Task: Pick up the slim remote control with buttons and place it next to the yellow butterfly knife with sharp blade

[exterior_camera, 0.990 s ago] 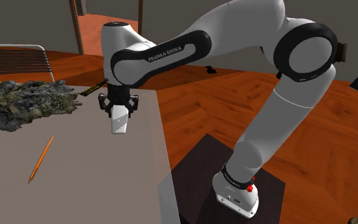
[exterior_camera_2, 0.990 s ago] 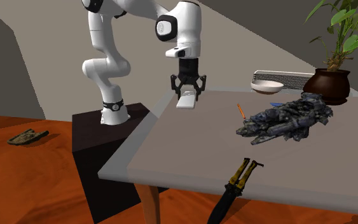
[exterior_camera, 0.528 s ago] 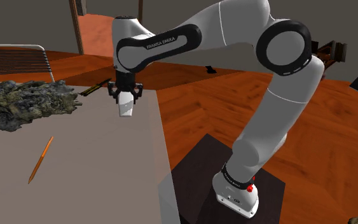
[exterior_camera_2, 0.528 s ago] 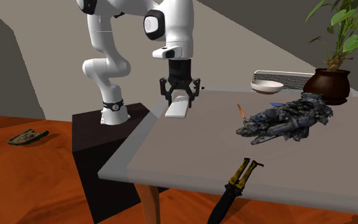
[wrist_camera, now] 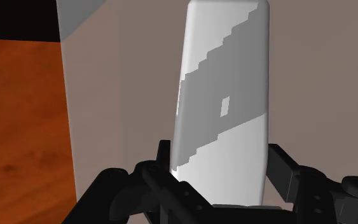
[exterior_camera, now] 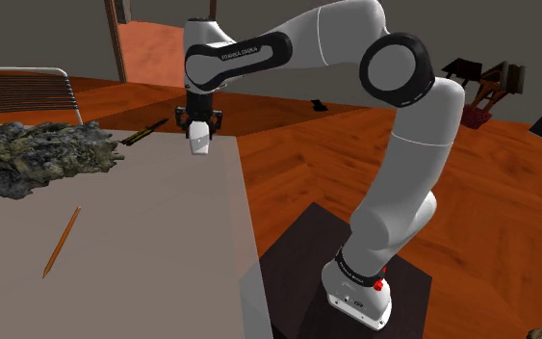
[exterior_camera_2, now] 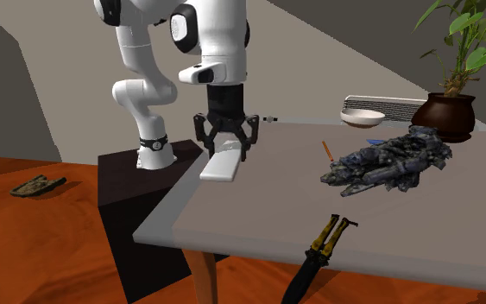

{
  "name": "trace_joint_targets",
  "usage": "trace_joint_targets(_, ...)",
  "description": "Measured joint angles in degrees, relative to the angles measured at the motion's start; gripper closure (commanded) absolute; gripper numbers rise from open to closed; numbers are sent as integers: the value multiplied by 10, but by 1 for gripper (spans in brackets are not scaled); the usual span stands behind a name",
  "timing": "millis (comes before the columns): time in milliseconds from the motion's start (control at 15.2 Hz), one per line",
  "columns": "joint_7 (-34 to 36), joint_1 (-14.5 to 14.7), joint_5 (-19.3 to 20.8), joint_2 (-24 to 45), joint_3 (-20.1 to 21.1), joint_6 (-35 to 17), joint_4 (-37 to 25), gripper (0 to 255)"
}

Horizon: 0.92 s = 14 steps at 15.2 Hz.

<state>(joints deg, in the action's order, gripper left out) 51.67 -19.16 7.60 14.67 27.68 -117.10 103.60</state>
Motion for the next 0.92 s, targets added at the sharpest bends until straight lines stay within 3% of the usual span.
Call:
trace_joint_targets(396,-43,-14,27,83,-27,31,-109,255)
trace_joint_targets(924,-42,-14,39,108,-34,-11,-89,255)
